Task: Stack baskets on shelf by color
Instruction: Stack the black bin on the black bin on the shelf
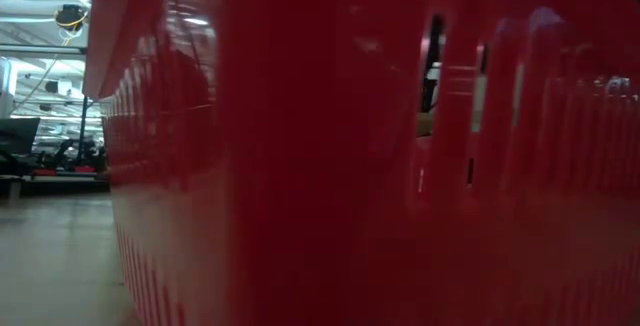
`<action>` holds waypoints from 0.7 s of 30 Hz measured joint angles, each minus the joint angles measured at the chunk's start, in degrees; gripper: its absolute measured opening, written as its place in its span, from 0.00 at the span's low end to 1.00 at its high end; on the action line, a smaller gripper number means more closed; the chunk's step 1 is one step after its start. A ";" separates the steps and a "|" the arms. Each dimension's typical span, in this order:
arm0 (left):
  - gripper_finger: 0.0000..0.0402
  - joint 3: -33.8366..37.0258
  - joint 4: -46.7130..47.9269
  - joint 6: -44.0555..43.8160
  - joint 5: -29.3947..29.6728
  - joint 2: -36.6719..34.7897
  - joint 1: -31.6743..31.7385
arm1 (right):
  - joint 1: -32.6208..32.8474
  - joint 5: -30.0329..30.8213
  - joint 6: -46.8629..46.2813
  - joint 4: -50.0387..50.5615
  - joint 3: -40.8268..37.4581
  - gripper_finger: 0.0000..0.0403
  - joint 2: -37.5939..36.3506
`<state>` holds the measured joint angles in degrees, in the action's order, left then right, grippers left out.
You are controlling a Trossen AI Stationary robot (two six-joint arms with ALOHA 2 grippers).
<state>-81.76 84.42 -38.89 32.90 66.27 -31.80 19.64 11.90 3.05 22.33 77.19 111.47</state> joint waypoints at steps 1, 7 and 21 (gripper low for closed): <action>0.23 0.00 0.09 0.02 0.24 -0.27 -0.16 | 0.02 -0.01 -0.31 0.10 0.00 0.26 0.59; 0.23 0.04 0.20 0.41 1.27 -0.53 -0.14 | 0.02 1.96 -1.32 -0.11 0.00 0.26 3.94; 0.23 0.04 0.11 0.45 1.54 -0.27 -0.16 | 0.11 5.04 -5.98 5.14 0.45 0.01 3.96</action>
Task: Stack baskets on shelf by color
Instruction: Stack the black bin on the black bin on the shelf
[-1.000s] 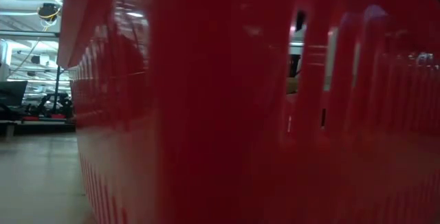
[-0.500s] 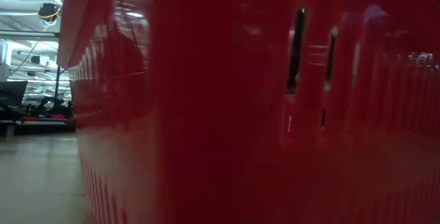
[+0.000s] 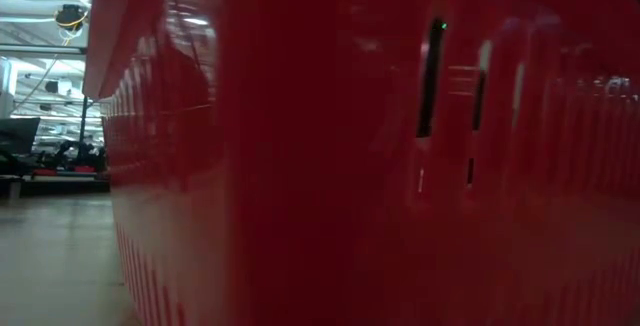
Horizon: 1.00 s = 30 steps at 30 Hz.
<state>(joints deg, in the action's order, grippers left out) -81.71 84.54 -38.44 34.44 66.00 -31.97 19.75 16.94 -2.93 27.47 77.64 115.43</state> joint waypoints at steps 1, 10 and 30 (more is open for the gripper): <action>0.23 0.00 -0.01 0.01 0.02 0.00 0.00 | 0.05 0.06 -0.36 1.71 0.54 0.01 -0.27; 0.23 0.00 -0.03 1.54 2.12 0.02 0.07 | 1.93 3.12 -1.11 15.16 6.69 0.00 -7.99; 0.23 0.00 -0.18 1.52 4.06 0.00 0.07 | 3.22 31.22 9.89 25.85 10.23 0.00 -31.41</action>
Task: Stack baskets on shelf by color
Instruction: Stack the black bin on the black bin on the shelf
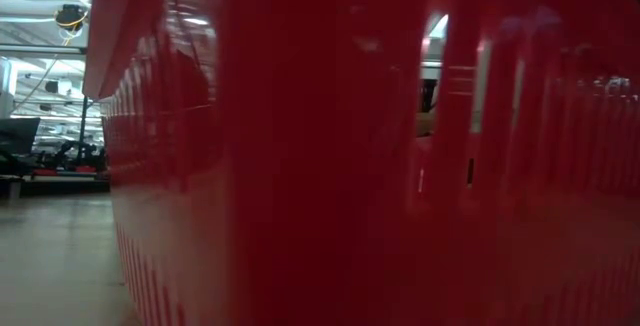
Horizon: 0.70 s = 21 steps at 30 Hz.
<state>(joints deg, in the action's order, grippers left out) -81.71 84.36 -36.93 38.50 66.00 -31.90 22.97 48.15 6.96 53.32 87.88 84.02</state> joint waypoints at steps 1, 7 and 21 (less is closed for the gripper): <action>0.23 0.00 0.00 0.00 0.02 0.00 0.00 | -1.43 0.10 1.62 -0.01 0.00 0.00 -0.89; 0.23 0.00 -0.07 0.00 1.31 0.00 0.00 | -14.64 -10.98 11.18 0.51 0.00 0.00 -4.99; 0.23 0.00 -0.44 -0.04 3.63 0.00 0.00 | -38.54 -36.59 22.97 6.29 -4.20 0.00 -5.91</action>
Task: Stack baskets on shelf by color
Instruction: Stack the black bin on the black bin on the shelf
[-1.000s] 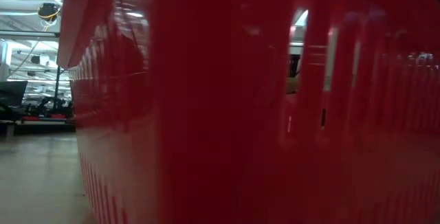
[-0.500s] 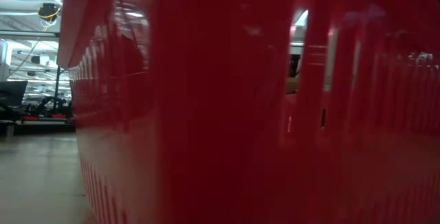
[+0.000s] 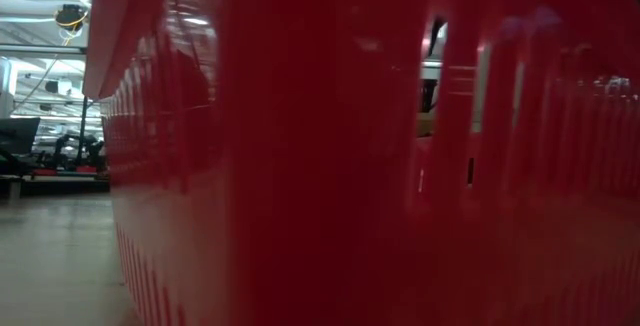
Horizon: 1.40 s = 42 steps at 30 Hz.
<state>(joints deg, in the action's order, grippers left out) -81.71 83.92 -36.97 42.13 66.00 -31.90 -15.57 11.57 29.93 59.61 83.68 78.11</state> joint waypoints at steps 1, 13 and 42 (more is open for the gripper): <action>0.23 0.00 0.02 0.00 0.28 0.00 -0.02 | -0.67 -0.90 1.38 -0.38 -0.46 0.00 0.02; 0.23 0.00 -0.60 -0.05 0.50 0.00 0.00 | -8.94 -7.80 6.34 -6.36 -5.63 0.00 0.28; 0.23 0.00 -0.64 -0.13 0.50 0.00 0.00 | -10.95 -8.71 6.38 -6.68 -6.38 0.25 0.28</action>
<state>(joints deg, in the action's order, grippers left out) -81.71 83.29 -37.10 42.63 66.00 -31.90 -26.52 2.85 36.31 52.93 77.30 78.39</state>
